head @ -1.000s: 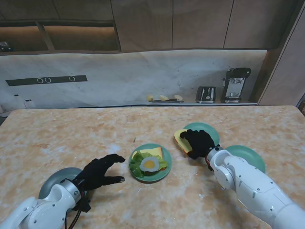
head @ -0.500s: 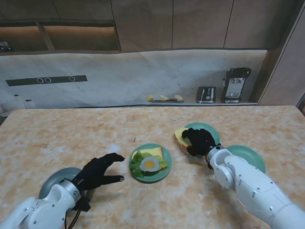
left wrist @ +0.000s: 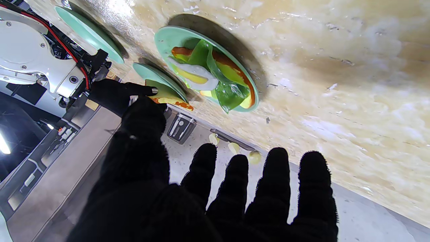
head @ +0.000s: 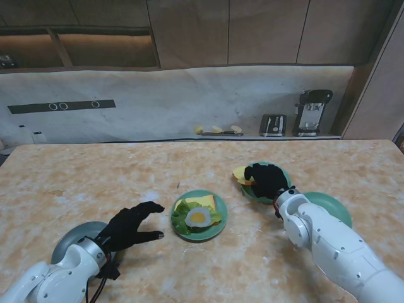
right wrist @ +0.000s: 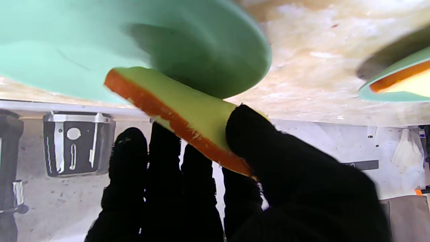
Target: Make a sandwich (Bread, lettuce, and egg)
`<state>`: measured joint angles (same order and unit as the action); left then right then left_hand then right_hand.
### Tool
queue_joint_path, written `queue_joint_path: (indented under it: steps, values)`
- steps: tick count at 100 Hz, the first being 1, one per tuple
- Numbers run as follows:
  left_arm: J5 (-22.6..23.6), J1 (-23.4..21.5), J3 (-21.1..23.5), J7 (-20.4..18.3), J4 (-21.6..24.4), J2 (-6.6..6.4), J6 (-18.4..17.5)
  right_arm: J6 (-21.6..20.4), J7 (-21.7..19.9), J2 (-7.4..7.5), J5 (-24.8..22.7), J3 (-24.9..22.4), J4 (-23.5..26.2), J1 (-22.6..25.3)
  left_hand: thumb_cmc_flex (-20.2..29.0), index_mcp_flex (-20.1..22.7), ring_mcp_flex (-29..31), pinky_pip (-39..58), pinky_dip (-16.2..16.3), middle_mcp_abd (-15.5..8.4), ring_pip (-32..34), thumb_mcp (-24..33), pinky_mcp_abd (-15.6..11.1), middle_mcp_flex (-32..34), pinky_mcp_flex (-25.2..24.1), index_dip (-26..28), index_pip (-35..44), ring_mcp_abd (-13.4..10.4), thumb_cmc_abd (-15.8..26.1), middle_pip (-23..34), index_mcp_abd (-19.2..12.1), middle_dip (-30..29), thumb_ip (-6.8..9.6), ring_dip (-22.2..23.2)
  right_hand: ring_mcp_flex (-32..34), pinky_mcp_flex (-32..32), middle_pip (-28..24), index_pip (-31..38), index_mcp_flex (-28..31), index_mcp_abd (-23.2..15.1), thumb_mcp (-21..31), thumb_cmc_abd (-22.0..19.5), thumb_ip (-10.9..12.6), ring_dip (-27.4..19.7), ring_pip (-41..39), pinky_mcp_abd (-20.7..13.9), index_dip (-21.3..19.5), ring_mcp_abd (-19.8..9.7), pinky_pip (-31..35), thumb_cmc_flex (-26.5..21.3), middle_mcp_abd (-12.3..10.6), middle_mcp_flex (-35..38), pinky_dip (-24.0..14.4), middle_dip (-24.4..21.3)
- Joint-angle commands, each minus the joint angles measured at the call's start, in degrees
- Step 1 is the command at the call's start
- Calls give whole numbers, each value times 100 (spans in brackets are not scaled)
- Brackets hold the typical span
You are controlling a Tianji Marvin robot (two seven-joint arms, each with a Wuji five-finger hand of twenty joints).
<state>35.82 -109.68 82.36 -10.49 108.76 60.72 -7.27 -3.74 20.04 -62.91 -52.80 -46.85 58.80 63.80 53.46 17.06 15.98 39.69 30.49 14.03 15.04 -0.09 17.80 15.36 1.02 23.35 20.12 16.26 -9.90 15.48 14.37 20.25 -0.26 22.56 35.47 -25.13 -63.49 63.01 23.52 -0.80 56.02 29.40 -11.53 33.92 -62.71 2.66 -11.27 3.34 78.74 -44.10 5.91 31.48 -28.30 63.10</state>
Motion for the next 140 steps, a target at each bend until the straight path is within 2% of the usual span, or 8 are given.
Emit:
queue_joint_path:
  steps: [1,22,29,50,68,98,115,140]
  values:
    - [28,-47,19,-50,-2,20,-22,-6,5,-35,-29,-55,61,22,55,71,-43,72,95,-36,25,-71,-20,-31,-48,-31,34,-124,166,13,-13,50,-71,5,275,-221,-192,473,294,-320,-1,73,-163,-5,-224,-207,34,123,276,-322,-21,278,-46,-3296]
    - [56,-58,36,10,-4,31,-21,-55,152,-53,-49,-239,113,24,54,56,-185,91,106,-41,-6,-69,-43,-211,-54,-24,45,-150,186,-7,-37,50,-67,-6,1197,-1202,-127,937,1296,-902,456,467,-206,-361,-398,-48,88,237,459,-322,-56,1120,-72,-3313]
    - [57,-60,40,28,-10,34,-30,-37,102,-34,-114,-473,391,176,57,53,-193,99,111,-32,-2,-66,-37,-207,-54,-24,45,-158,184,7,-45,54,-65,-6,1531,-1580,-77,1017,1540,-995,543,589,-215,-398,-361,-18,117,216,490,-304,-26,1250,-69,-3317]
    - [91,-67,70,38,-14,33,-66,-142,138,-30,-196,-823,757,377,58,53,-188,116,121,-55,5,-65,-40,-224,-47,-20,53,-157,195,9,-74,51,-62,-8,2080,-2226,-38,1025,1722,-1017,715,790,-230,-399,-244,-25,175,232,485,-301,39,1357,-83,-3332]
    - [100,-71,81,81,-17,41,-79,-103,5,-97,59,-1111,1173,620,59,75,-190,121,124,-35,8,-65,-34,-200,-51,-12,73,-158,196,20,-113,52,-62,-9,2175,-2467,-5,984,1852,-949,844,931,-239,-288,-277,-29,235,326,515,-300,104,1431,-180,-3343]
    - [111,-94,78,143,-20,51,-84,779,-366,-421,1615,-1425,2069,1110,64,84,-181,125,125,-42,13,-65,-37,-179,-47,-9,85,-156,195,27,-97,53,-60,-10,2309,-2758,159,825,2161,-720,1129,1238,-263,-142,-245,128,420,573,527,-311,298,1615,-411,-3337]
    - [114,-109,77,155,-12,52,-101,1114,-608,-487,2159,-1453,2380,1226,65,86,-178,129,126,-53,16,-65,-33,-178,-48,-9,88,-158,198,30,-87,53,-60,-10,2321,-2794,202,778,2244,-669,1182,1288,-272,-123,-236,177,472,627,531,-305,335,1656,-453,-3325]
    - [175,-184,109,209,49,60,-114,1878,-724,-698,3498,-1535,2916,1452,66,81,-178,129,123,-52,18,-64,-37,-177,-49,-6,96,-158,206,36,-80,56,-59,-11,2322,-2814,297,727,2333,-514,1309,1408,-279,-82,-219,308,530,766,553,-330,448,1727,-537,-3267]
